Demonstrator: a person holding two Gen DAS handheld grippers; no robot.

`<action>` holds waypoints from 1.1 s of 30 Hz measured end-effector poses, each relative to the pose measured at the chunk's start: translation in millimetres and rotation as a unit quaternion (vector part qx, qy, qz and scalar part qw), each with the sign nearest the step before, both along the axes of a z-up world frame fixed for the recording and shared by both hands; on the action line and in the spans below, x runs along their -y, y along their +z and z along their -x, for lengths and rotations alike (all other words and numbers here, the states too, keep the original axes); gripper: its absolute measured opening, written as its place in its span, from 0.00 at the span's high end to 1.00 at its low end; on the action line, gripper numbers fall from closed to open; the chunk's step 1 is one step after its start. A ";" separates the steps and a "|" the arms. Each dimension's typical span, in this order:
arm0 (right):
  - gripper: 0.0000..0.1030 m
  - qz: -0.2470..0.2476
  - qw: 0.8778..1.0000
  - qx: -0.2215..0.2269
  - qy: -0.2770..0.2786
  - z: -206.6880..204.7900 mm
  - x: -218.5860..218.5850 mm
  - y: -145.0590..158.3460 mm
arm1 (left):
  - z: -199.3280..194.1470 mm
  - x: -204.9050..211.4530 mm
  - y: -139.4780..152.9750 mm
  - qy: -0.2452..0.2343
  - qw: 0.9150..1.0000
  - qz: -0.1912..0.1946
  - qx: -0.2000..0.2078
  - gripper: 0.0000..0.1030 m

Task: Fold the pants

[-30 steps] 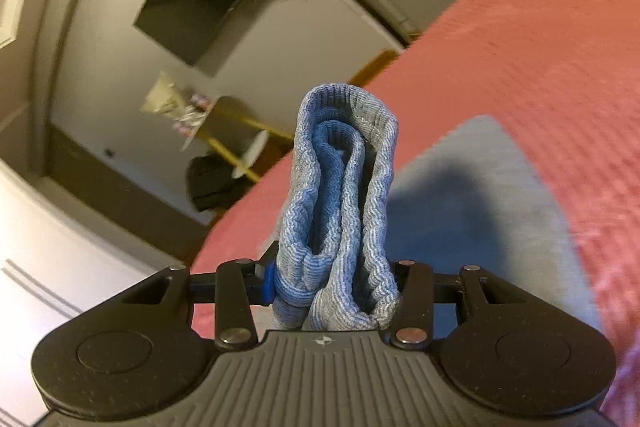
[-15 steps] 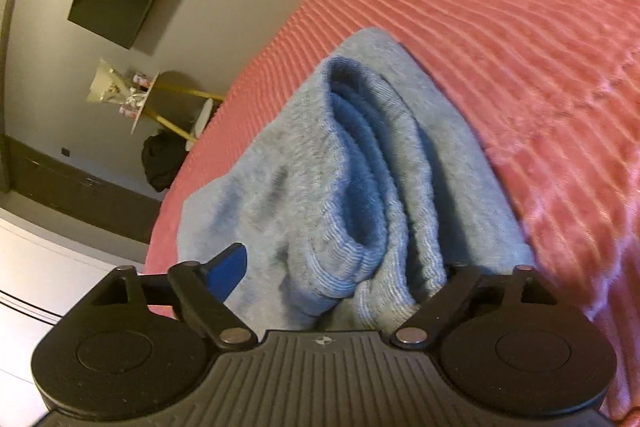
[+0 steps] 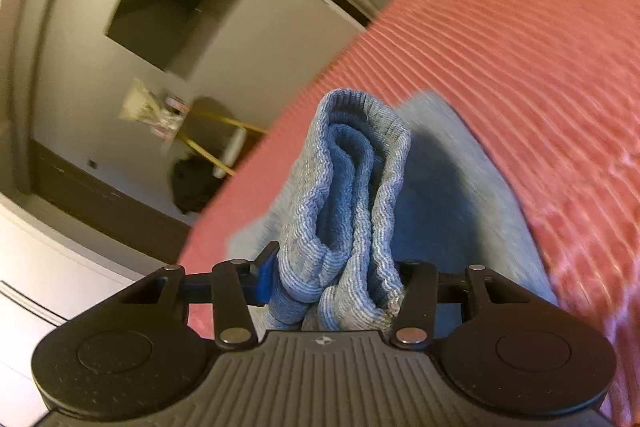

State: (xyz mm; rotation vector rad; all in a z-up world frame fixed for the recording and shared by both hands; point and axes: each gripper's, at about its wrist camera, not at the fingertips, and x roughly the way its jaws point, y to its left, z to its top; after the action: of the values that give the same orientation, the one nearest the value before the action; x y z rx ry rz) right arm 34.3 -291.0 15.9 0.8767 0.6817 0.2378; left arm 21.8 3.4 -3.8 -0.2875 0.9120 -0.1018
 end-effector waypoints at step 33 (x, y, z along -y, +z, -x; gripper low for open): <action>0.63 0.117 0.990 -0.075 -0.041 19.6 18.3 -6.8 | -10.4 10.4 18.8 0.008 0.996 -0.009 0.087 0.37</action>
State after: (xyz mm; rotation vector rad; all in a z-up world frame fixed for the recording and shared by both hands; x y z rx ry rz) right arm 14.7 -309.4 9.1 0.7005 0.7940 0.0179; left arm 32.1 -7.0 15.0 -0.2653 0.7368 -0.1022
